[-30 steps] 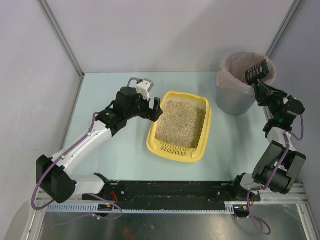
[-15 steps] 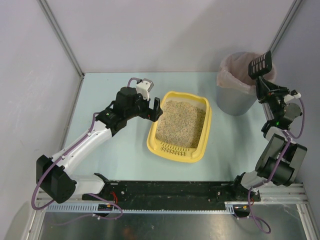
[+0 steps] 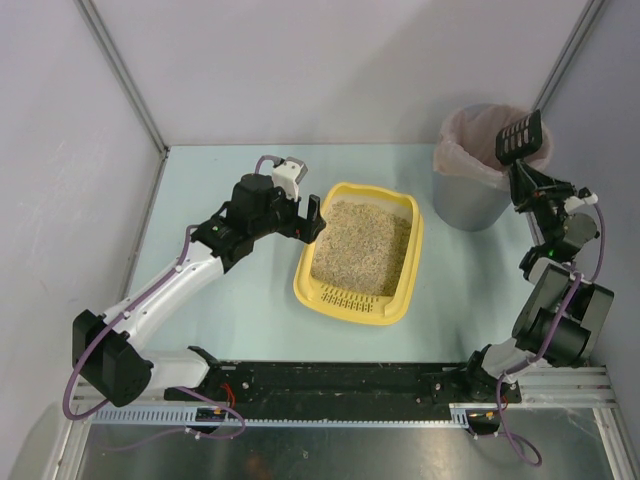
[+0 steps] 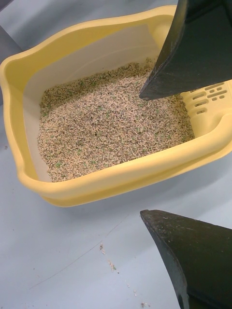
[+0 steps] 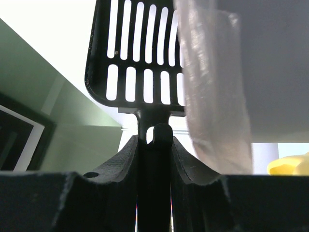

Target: Clean the litter box

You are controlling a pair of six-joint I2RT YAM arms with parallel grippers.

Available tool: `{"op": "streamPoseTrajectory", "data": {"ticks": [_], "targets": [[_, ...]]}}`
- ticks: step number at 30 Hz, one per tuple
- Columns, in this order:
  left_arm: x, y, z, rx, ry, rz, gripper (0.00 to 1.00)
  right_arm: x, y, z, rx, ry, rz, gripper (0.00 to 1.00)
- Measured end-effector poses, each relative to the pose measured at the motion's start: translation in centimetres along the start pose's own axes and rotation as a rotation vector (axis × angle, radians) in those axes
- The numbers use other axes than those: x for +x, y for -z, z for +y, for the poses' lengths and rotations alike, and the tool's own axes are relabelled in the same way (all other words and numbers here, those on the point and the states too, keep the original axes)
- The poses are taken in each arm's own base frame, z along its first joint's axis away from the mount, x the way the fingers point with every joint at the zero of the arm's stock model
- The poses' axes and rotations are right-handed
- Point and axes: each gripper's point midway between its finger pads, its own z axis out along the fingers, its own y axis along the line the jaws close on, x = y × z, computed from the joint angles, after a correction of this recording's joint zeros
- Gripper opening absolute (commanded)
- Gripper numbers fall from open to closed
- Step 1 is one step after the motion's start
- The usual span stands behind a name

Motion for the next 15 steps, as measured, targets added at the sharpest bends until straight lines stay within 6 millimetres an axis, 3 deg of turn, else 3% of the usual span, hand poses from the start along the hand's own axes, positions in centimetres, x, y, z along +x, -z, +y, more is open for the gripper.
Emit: {"op": "streamPoseTrajectory", "data": {"ticks": [8, 15], "targets": [[0.0, 0.0, 0.0, -0.001, 0.000, 0.000, 0.99, 2.3, -0.1, 4.6, 0.022, 0.072, -0.007, 0.00], [0.1, 0.0, 0.0, 0.000, 0.000, 0.002, 0.96, 6.5, 0.1, 11.4, 0.045, 0.495, -0.060, 0.00]]}}
